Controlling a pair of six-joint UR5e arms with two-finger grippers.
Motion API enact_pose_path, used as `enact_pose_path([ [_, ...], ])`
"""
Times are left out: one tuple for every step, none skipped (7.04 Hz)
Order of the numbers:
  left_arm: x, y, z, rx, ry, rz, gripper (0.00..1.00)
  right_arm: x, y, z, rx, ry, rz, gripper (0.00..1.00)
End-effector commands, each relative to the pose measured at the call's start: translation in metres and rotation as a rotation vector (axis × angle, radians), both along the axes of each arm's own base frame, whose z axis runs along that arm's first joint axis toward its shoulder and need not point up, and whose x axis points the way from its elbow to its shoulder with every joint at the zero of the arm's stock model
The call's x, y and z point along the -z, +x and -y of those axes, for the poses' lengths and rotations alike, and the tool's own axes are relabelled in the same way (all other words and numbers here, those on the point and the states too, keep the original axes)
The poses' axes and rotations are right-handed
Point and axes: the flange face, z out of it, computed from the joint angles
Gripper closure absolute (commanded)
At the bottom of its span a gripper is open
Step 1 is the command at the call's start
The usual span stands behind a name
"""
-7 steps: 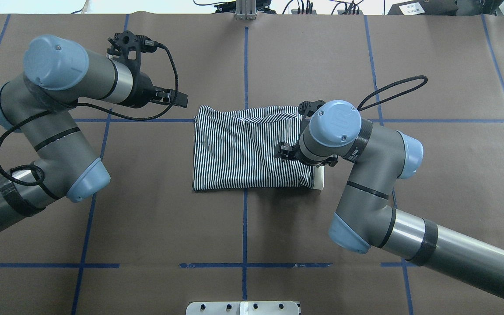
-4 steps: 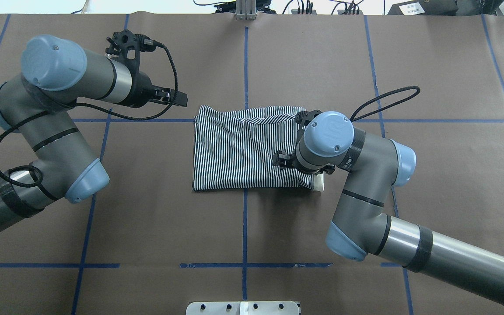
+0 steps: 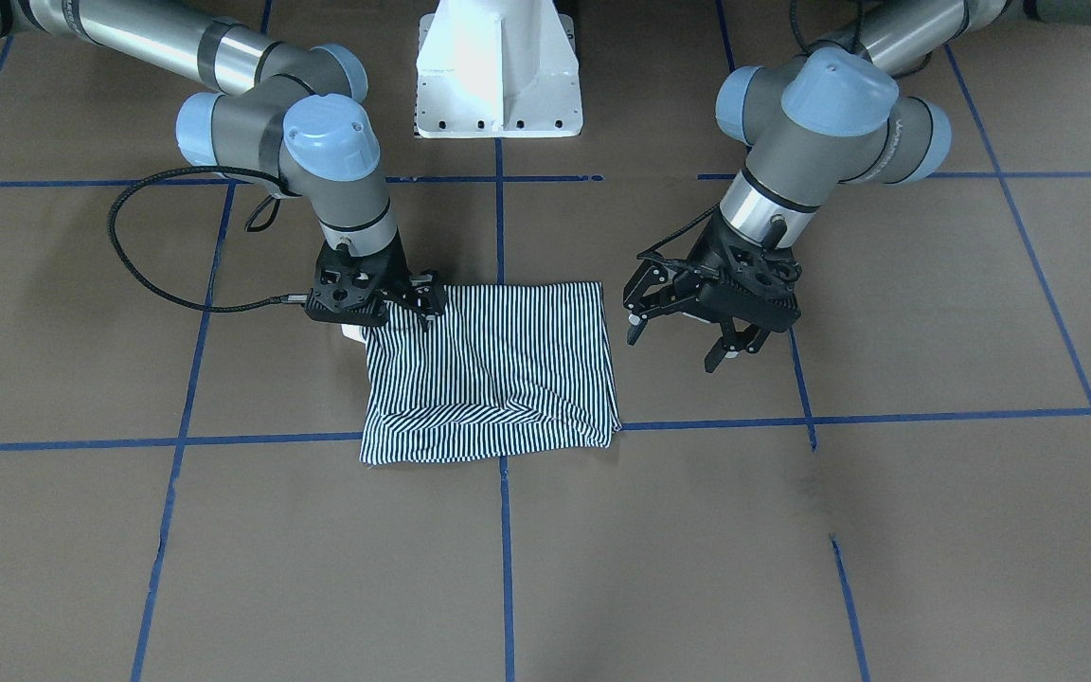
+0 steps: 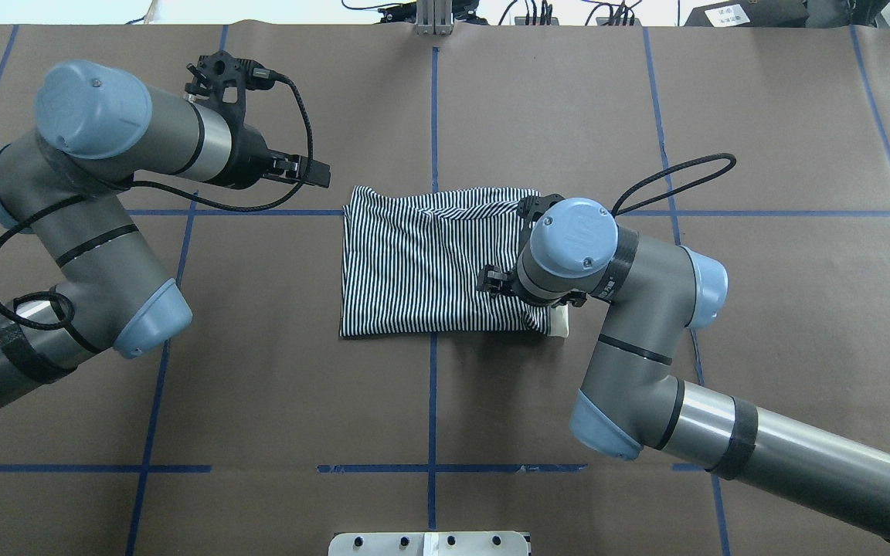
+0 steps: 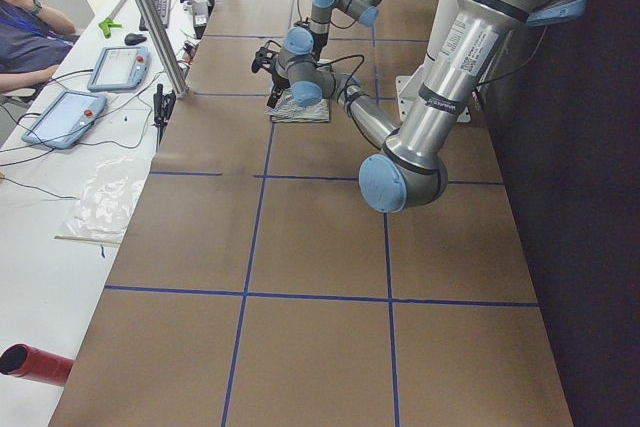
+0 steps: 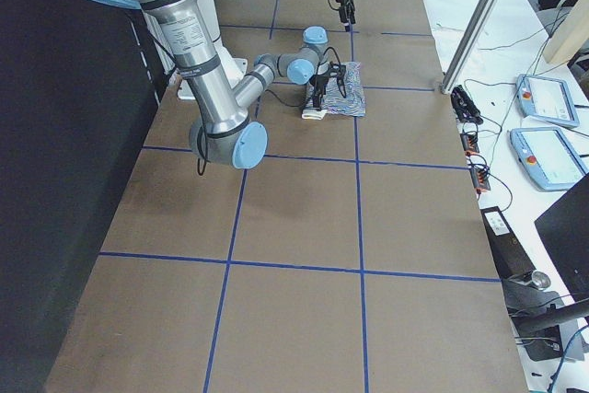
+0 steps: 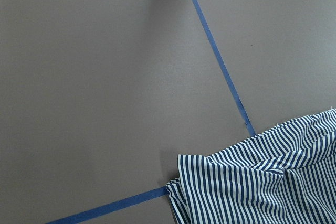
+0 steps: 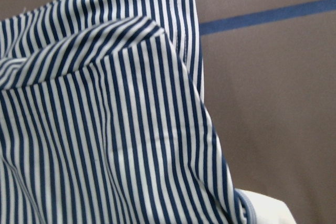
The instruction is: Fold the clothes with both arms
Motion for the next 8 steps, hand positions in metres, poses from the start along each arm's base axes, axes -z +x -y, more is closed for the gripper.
enact_pose_path([
  [0.012,-0.007,-0.008,-0.005,-0.042,0.047,0.0,0.026,0.05,0.019,0.008,-0.002,-0.001,0.0],
  [0.028,-0.02,-0.021,-0.018,-0.068,0.092,0.0,0.041,0.085,0.031,0.026,0.018,-0.009,0.0],
  [0.044,-0.041,-0.032,-0.071,-0.003,0.18,0.0,0.052,0.141,0.046,0.065,0.038,0.01,0.0],
  [0.05,-0.078,-0.024,-0.061,0.03,0.23,0.0,0.055,0.192,0.063,0.119,0.065,-0.013,0.0],
  [0.022,-0.122,-0.015,-0.079,0.068,0.323,0.0,0.032,0.247,0.082,0.17,0.105,-0.065,0.0],
  [-0.016,-0.173,0.001,-0.132,0.116,0.387,0.0,-0.027,0.311,0.095,0.253,0.151,-0.105,0.0],
  [-0.052,-0.232,0.015,-0.167,0.158,0.444,0.0,-0.099,0.382,0.093,0.337,0.185,-0.155,0.0],
  [-0.097,-0.283,0.014,-0.199,0.168,0.486,0.0,-0.167,0.451,0.077,0.402,0.192,-0.181,0.0],
])
